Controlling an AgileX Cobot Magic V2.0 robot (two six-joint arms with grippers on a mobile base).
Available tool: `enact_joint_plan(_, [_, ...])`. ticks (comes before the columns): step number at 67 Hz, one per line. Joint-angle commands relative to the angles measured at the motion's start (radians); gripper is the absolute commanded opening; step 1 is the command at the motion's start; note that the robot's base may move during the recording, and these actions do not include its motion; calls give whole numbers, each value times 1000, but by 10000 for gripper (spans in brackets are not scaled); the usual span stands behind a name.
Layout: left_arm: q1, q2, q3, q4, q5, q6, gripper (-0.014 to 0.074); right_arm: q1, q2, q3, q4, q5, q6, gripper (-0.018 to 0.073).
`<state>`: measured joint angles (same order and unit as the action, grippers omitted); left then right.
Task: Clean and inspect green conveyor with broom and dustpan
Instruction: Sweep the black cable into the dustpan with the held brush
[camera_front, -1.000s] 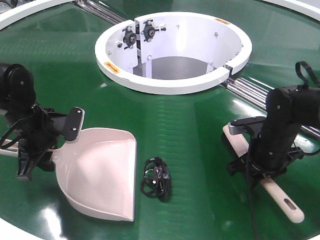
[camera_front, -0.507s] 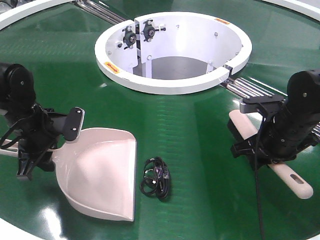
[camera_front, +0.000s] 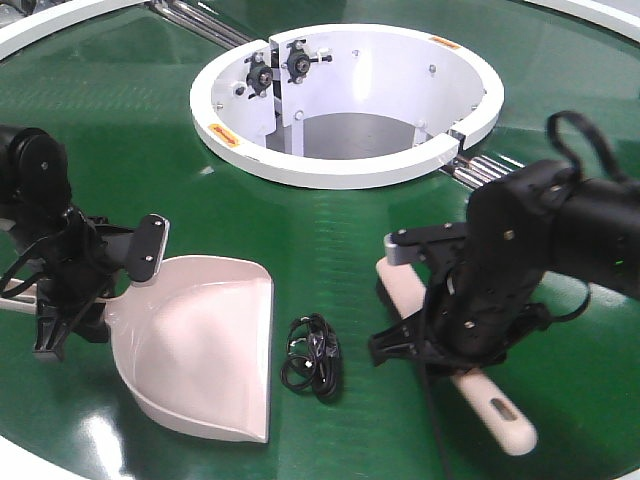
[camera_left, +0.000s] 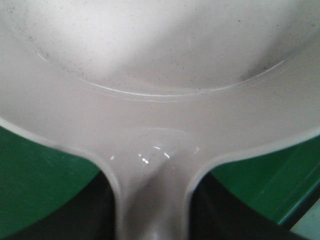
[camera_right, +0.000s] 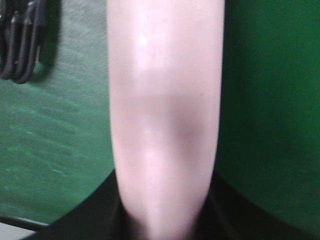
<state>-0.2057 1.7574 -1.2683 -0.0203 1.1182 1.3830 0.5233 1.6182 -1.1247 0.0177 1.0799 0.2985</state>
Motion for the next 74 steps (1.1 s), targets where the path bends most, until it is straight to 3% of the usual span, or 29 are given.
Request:
enact_joint_plan(1, [-9,-39,-18,-17,14,1,-6,32,-3,-24,23,-22,34,-5])
enact_joint_plan(16, [-9,-39,-18,-17,14,1,-6,81,70,-25,109,-58,33,-5])
enact_joint_plan(31, [-9,-39,-18,-17,14,1,-6,81,133,-79,220,-58,-25,-5])
enact_joint_plan(45, [-9,-39,-18,-17,14,1,-6,97,194,-170,298,-16,-77,-5])
enact_joint_plan(74, [-9,-39,-18,-17,14,1,-6,214,373,-426,431,35,-208,-5])
